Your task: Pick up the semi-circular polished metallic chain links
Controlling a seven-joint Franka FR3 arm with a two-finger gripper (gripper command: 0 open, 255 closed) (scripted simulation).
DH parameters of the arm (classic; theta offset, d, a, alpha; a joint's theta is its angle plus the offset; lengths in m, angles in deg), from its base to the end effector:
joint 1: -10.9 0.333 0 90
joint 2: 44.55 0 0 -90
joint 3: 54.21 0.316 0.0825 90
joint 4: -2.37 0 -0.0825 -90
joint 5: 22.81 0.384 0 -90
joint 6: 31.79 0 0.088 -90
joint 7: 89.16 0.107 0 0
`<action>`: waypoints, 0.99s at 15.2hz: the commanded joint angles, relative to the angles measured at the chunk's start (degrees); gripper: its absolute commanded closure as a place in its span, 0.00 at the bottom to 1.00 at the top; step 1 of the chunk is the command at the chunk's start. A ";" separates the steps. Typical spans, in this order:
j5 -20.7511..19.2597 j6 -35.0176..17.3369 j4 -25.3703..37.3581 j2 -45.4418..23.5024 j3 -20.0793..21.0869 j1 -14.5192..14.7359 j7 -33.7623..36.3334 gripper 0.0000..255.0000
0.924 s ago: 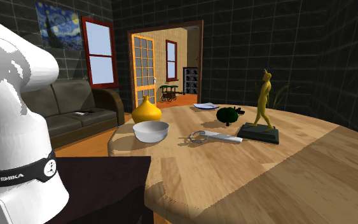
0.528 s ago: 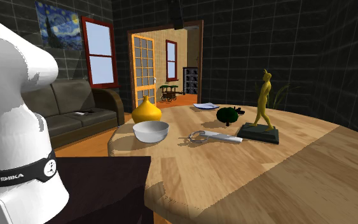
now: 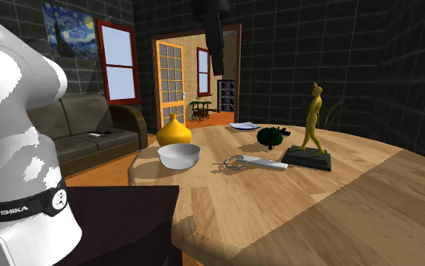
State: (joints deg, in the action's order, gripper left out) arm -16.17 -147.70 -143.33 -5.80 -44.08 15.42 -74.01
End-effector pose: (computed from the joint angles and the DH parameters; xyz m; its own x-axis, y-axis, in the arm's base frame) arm 0.3489 0.1031 0.5019 0.9859 -0.0836 0.1448 -0.0786 -0.9961 -0.0395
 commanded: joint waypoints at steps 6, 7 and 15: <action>2.00 -12.42 -1.72 -10.42 7.01 1.57 6.80 0.00; 2.01 -14.17 -1.65 -12.21 8.03 1.66 7.85 0.00; -2.96 -27.10 1.85 -28.95 16.28 0.71 18.92 0.00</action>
State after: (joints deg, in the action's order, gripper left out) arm -18.09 -173.01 -141.75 -32.66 -28.63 16.37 -56.54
